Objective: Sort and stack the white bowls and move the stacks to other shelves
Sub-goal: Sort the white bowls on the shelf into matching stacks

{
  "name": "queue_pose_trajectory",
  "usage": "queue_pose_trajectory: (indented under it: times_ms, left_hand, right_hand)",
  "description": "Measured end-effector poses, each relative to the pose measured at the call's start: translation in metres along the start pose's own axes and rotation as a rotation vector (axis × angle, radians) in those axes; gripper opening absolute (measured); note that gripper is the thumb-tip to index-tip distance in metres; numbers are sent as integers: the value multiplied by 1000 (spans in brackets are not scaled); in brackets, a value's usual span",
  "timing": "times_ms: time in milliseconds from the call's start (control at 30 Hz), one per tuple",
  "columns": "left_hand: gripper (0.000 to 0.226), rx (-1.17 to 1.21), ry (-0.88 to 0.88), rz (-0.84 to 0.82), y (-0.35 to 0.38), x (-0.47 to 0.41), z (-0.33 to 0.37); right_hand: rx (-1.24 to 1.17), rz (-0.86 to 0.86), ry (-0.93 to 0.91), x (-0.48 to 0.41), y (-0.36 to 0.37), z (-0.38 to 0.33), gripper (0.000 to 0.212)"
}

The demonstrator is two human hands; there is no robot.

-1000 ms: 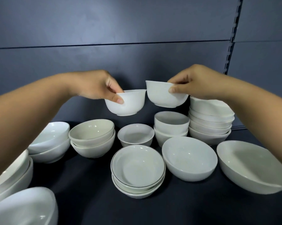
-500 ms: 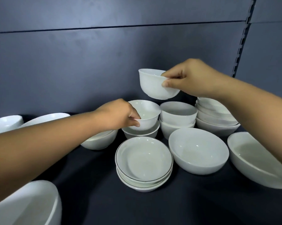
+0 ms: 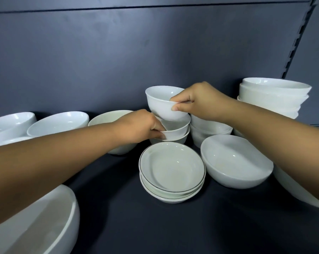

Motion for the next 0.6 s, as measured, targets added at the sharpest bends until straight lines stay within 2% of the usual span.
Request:
queue_pose_trajectory:
  times_ms: [200,333,400,533,600]
  left_hand:
    - [27,-6,37,-76,-4,2,-3]
    - [20,-44,102,99,-13,7,-5]
    - [22,-71,128,124,-16,11,-10]
    - [57,-76,279,173,-25,33,-10]
    - [55,-70,293,234,-32,44,-12]
  right_hand:
    - [-9,-29,6,1,5,1,34]
    - [-6,-40,26,1,10,1,38]
    - [4,-45,20,1,15,0,46]
    - [58,-48,11,3,22,-3,51]
    - [80,-47,22,5,23,-4,51]
Point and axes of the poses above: each hand's wrist, its own x-axis away from the middle knuckle, its own y-axis out of the palm, z = x × y, the point moved 2 cm from there along -x, towards the middle knuckle, and after that the axes turned 14 degrees about z, right-handed, at the moved point
